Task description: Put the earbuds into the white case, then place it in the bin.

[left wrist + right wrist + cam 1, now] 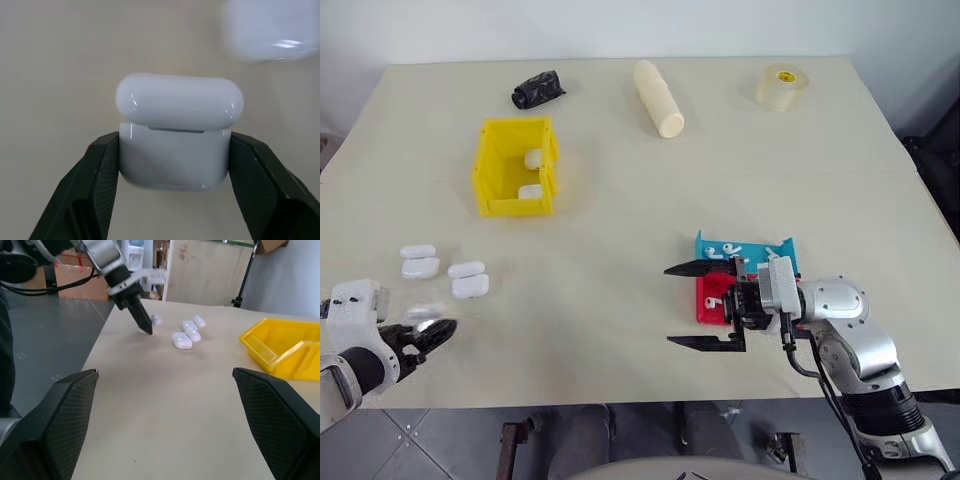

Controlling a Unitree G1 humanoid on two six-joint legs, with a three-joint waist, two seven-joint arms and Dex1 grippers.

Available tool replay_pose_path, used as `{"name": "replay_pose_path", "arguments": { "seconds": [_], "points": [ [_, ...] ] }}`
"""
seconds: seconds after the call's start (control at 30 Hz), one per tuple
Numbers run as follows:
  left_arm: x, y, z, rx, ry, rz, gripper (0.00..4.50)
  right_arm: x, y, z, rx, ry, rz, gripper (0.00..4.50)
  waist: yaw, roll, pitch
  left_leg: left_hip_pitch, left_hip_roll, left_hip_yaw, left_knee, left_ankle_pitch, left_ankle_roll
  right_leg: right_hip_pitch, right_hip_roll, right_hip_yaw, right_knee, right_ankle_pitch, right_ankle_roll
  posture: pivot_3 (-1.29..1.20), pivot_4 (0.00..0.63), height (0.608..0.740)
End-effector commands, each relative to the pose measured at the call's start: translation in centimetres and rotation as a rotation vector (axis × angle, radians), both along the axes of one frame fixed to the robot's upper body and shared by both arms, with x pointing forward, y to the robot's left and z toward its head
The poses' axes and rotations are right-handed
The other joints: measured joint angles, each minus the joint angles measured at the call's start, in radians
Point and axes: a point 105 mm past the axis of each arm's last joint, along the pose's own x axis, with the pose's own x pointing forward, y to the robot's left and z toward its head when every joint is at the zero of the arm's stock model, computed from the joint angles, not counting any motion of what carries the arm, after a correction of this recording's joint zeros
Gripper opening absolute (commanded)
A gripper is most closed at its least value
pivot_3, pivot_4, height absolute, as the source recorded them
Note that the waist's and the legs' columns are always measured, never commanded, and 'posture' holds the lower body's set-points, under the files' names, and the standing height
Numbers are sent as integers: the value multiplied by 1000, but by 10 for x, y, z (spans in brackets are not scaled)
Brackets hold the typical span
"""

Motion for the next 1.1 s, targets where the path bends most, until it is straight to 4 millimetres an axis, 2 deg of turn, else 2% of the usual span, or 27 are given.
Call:
{"name": "replay_pose_path", "arguments": {
  "seconds": [0.03, 0.2, 0.3, 0.57, 0.77, 0.9, 1.0, 1.1],
  "points": [
    [5, -25, 43, 47, -280, -251, 2835, -1, -4, 5, -9, -31, 8, 4500, 4, 0, 0, 0, 0, 0, 0, 0, 0, 0, 0, 0, 0, 0, 0, 0, 150, 740],
    [15, -62, 68, -15, -518, -572, 2835, 0, -11, 7, -22, -32, -37, 4500, 18, 1, 0, 0, 1, 0, 0, 0, 0, 2, 1, -2, -2, 0, -1, 0, 150, 740],
    [24, -86, 82, -133, -664, -765, 2835, 0, -19, 6, -36, -33, -91, 4500, 29, 1, 0, 0, 0, -1, 0, 0, 0, 3, 0, -3, -3, 0, -1, 0, 150, 740],
    [66, -139, 71, -217, -737, -1149, 2835, -8, -60, 6, -98, -43, -325, 4500, 37, 1, 1, -1, -2, 0, 0, -1, 2, 2, 4, -3, -4, 0, 0, 0, 150, 740],
    [90, -169, 66, -239, -862, -1303, 2835, -22, -79, 8, -97, -53, -516, 4500, 38, 1, 1, -1, -2, 1, 1, -1, 2, 2, 5, -3, -3, 1, 1, 0, 150, 740],
    [97, -186, 58, -260, -872, -1374, 2835, -31, -89, 7, -103, -45, -605, 4500, 35, 0, 1, -1, -5, 1, 3, 0, 2, 2, 6, -3, -1, 1, 1, 0, 150, 740],
    [101, -204, 62, -264, -958, -1387, 2835, -39, -100, 5, -117, -30, -671, 4500, 39, 0, 1, -1, -6, 1, 3, 1, 3, 3, 6, -3, 0, 1, 2, 0, 150, 740],
    [91, -225, 62, -268, -1018, -1479, 2835, -47, -116, 4, -150, -23, -725, 4500, 41, 0, 1, -1, -6, 1, 4, 1, 4, 3, 5, -3, 0, 2, 3, 0, 150, 740]
  ]
}}
